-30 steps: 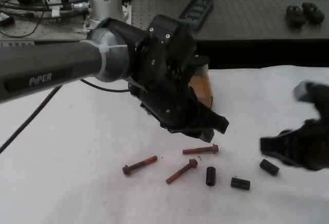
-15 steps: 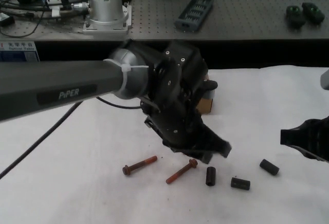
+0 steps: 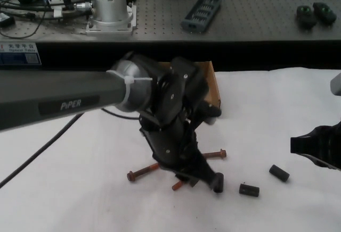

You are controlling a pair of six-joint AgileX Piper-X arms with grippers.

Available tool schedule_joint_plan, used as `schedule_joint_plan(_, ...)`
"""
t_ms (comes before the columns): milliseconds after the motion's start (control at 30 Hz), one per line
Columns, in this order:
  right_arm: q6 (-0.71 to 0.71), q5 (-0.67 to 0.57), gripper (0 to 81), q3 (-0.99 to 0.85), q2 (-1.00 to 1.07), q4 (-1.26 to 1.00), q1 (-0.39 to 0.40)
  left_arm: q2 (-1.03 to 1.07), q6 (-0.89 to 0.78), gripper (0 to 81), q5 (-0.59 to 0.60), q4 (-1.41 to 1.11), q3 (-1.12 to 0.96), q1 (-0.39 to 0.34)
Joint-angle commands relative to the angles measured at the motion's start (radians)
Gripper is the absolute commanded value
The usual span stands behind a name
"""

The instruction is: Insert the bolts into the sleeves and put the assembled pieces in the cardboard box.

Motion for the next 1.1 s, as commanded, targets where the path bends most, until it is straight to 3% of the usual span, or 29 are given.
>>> schedule_joint_plan(0, -0.012, -0.015, 16.7, -0.01, -0.006, 0.005, -0.006, 0.002, 0.044, 31.5, -0.008, -0.027, 0.042, -0.002)
schedule_joint_plan(367, -0.012, -0.038, 16.7, -0.01, -0.006, 0.005, -0.006, 0.002, 0.061, 31.5, 0.042, -0.122, 0.046, -0.005)
schedule_joint_plan(1067, -0.012, -0.059, 16.7, -0.01, -0.006, -0.002, -0.004, 0.052, 0.195, 31.5, -0.054, -0.131, 0.046, -0.008)
